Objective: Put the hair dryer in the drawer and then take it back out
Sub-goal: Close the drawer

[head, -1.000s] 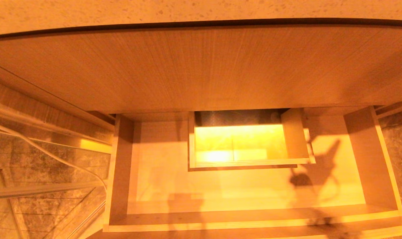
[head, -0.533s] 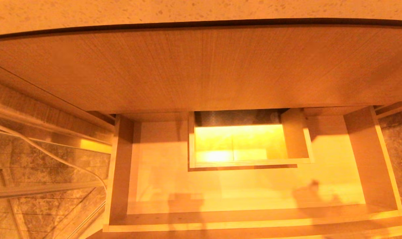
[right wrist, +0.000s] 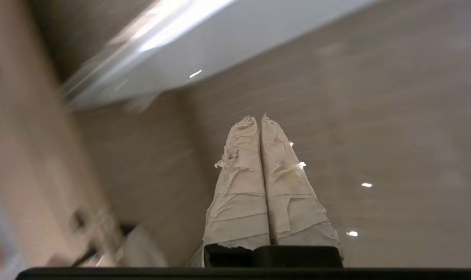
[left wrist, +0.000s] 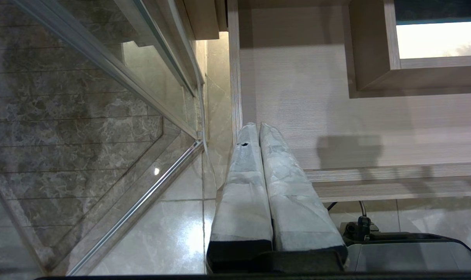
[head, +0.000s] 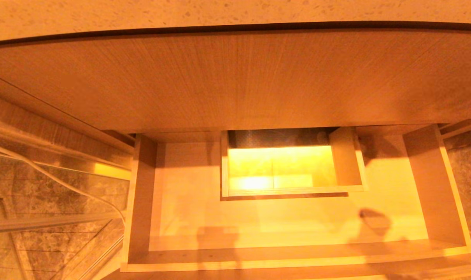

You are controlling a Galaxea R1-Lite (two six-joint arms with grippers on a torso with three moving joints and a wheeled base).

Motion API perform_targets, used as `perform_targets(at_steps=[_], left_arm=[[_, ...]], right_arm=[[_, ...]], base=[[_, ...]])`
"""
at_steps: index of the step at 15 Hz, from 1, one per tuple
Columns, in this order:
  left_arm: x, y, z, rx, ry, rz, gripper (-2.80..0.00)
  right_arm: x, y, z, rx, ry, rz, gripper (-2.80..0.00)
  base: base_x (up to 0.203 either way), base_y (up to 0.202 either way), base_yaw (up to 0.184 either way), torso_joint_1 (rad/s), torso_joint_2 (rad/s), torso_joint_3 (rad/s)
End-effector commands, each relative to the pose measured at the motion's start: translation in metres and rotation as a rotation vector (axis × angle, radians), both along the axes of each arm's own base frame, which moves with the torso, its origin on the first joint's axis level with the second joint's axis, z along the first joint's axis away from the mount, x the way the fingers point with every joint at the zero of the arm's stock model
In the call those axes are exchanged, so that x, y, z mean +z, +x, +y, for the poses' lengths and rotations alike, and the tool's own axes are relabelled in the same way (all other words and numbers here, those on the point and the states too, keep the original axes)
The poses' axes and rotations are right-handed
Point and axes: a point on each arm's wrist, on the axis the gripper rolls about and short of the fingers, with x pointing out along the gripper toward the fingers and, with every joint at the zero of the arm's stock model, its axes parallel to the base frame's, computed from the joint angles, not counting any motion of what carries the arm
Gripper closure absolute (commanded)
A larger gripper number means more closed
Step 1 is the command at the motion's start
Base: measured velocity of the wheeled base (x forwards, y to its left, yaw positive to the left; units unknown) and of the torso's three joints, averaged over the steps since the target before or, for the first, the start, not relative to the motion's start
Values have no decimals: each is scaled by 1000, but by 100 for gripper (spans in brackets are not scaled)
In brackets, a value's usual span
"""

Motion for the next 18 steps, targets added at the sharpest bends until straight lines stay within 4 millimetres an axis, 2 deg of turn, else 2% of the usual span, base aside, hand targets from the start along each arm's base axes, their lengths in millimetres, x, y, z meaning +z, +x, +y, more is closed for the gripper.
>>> perform_targets(at_steps=[1,6,12,15,18], left_arm=[[0,0,0,0,-1,0,0],[0,0,0,0,-1,0,0],[0,0,0,0,-1,0,0],[0,0,0,0,-1,0,0],[0,0,0,0,-1,0,0]], right_arm=[[-12,32,-17,-33,101,146,0],[-32,62,-38,-122,221,325,0],[-64,74,-55,-245,342,424,0],[-94,90,-63,-304,543,363,0],[-130,110,-75,-316,573,284,0]], base=[[0,0,0,0,0,0],[0,0,0,0,0,0],[0,0,0,0,0,0],[0,0,0,0,0,0],[0,0,0,0,0,0]])
